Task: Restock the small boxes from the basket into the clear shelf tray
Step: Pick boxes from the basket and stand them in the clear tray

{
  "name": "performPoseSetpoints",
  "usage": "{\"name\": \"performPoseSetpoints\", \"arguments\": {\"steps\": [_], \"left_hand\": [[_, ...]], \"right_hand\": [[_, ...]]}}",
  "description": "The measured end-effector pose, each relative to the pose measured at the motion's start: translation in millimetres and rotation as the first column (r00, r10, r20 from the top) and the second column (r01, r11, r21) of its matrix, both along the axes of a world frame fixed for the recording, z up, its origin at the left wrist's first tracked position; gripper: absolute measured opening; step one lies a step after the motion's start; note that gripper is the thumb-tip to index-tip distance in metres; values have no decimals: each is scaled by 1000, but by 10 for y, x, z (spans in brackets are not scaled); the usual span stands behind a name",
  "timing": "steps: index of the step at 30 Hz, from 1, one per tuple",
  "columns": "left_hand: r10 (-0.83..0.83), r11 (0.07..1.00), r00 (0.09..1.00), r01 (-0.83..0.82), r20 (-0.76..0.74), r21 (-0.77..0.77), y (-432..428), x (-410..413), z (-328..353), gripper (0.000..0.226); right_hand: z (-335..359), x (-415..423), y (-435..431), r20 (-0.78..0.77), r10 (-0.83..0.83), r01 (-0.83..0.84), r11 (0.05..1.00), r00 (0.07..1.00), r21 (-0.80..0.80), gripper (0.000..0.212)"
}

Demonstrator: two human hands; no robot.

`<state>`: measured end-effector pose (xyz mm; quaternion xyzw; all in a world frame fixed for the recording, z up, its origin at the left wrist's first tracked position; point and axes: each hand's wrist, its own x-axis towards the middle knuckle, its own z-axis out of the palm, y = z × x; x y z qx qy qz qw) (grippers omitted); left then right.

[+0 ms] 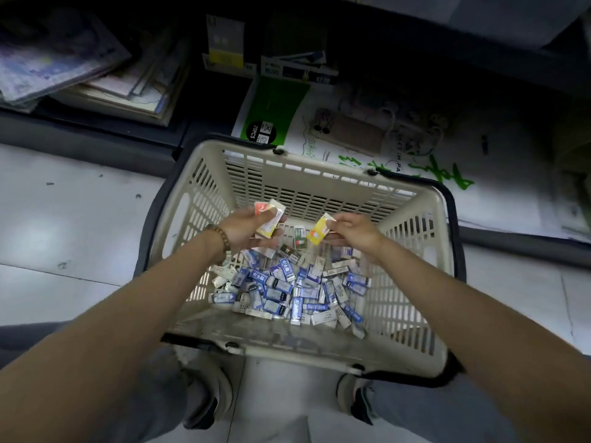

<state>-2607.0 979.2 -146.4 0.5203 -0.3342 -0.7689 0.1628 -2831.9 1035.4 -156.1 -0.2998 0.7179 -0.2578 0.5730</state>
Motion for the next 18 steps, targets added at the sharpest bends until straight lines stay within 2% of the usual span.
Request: {"name": "performPoseSetpoints", "arguments": {"steps": [4,6,9,13,16,18], "left_hand": [[-200,967,978,205,52,-152,-148,-96,697,19],[-214,964,977,211,-2,-162,-186,-139,1111,22],[-222,962,965,192,-142,-196,-162,-208,1722,26],[-200,962,913,115,-355,-246,-1,-299,2234,28],[-184,947,918,70,-351,-312,74,-400,2339,25],[-176,931,931,53,-318,-360,77,-476,2366,22]], "right_hand": [[1033,-107,-184,-33,94,-98,985,995,-142,18],[1578,-114,-189,1,117,-114,967,993,-227,18],[2217,-51,-99,154,68,-5,926,986,-377,12],[2562,68,84,208,-3,112,851,978,-514,12],[2608,121,141,273,-44,191,822,961,-537,15],[2631,135,129,258,-68,205,808,964,-553,16]]}}
